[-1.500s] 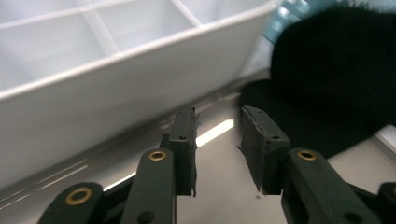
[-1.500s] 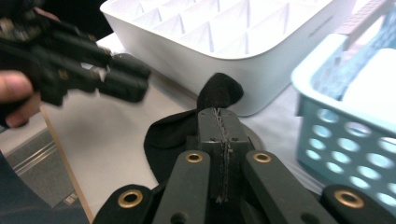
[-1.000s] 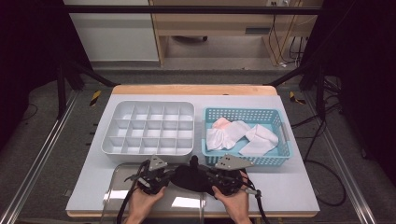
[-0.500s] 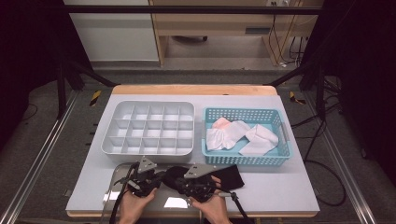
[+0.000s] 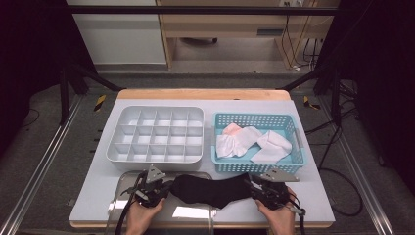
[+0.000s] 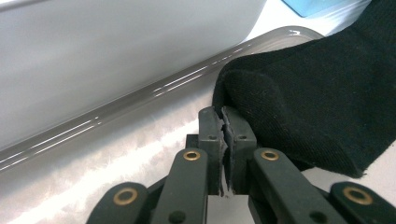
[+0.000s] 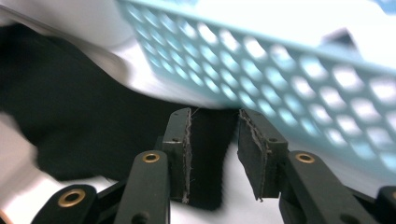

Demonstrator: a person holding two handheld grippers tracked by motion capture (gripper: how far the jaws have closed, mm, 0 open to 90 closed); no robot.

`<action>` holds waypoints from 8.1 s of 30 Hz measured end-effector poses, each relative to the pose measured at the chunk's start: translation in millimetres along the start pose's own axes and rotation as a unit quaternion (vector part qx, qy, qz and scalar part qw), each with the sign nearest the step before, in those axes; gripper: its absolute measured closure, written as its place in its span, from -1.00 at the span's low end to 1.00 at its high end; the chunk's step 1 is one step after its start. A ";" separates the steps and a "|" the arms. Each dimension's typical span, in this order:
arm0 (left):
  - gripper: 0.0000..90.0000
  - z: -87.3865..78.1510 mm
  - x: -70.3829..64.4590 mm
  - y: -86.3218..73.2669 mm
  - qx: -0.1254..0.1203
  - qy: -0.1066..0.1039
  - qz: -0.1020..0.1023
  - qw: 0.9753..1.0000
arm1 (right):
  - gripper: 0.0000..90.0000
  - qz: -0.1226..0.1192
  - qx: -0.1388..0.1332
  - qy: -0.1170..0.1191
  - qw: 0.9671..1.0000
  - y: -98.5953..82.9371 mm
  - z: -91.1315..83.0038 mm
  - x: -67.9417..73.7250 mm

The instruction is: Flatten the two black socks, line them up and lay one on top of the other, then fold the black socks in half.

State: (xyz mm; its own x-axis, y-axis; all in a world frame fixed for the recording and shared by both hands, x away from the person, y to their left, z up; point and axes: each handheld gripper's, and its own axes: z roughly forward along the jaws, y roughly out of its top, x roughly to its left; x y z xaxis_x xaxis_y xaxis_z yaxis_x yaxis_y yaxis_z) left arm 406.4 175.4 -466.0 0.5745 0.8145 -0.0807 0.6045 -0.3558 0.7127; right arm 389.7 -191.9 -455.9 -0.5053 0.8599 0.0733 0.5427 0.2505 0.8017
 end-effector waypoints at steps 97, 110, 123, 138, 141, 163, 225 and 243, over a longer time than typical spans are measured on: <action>0.82 8.8 -24.3 -3.4 -0.019 0.000 0.040 0.999 | 0.69 0.033 0.053 -0.002 0.998 -21.1 8.1 -21.0; 0.51 -21.4 -35.8 22.0 -0.078 -0.029 0.036 0.996 | 0.43 0.066 -0.013 0.005 0.998 -23.3 -10.4 -31.5; 0.97 21.5 -86.1 51.6 -0.059 -0.078 0.073 0.992 | 0.40 0.069 0.001 0.014 0.997 -28.8 -5.2 -31.5; 0.98 66.0 -111.8 49.2 -0.012 -0.097 0.091 0.991 | 0.62 0.077 0.023 0.022 0.996 -33.2 6.7 -25.4; 0.98 72.0 -111.4 47.2 -0.001 -0.096 0.091 0.991 | 0.71 0.080 0.025 0.027 0.996 -32.6 7.4 -24.3; 0.85 37.4 -91.4 52.1 -0.030 -0.083 0.082 0.993 | 0.75 0.024 -0.048 0.102 0.993 2.0 -30.4 -1.5; 0.96 -27.5 0.4 11.9 -0.068 -0.023 -0.002 0.997 | 0.96 -0.059 0.014 0.165 0.984 41.5 48.3 83.1; 0.51 9.7 -41.1 24.4 -0.009 -0.008 0.022 1.000 | 0.77 -0.056 0.002 0.129 0.990 26.2 33.8 66.2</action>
State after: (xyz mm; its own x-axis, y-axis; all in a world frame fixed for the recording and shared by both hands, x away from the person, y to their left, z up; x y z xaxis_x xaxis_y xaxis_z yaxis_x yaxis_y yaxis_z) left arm 402.9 128.8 -452.0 0.6095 0.7905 -0.0596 0.5678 -0.3828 0.7288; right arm 393.2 -113.4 -450.0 -0.7163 0.6850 0.1330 0.4761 0.3404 0.8109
